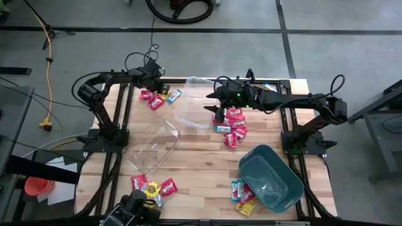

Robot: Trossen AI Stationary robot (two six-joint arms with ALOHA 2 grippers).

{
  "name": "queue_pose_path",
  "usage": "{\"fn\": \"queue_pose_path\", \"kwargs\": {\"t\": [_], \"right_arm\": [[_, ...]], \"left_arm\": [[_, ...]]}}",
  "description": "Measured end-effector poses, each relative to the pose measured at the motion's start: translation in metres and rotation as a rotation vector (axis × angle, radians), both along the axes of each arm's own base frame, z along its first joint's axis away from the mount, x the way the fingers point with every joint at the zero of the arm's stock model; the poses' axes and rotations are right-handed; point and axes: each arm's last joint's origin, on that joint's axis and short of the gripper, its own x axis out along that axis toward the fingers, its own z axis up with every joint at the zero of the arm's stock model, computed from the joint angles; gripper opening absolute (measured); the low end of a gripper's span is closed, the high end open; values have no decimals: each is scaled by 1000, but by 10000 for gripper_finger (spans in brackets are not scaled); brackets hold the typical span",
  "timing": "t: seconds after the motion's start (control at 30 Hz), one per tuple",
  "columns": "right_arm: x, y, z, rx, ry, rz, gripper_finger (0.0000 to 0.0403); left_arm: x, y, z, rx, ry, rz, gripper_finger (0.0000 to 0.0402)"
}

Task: Sort candy
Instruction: Put the yellow candy into the transparent container

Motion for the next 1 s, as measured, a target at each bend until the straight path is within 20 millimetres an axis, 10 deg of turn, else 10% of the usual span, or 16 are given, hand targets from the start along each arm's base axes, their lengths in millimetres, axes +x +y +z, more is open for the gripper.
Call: {"fn": "queue_pose_path", "kwargs": {"t": [0.3,0.5,0.7,1.0], "right_arm": [[0,0,0,0,0,0,250],[0,0,0,0,0,0,250],[0,0,0,0,0,0,250],[1,0,2,-6,-23,0,250]], "left_arm": [[1,2,-4,12,17,9,120],[-1,3,-4,40,71,5,20],[-2,2,-1,63,106,-10,2],[-9,-12,69,222,11,-15,0]]}}
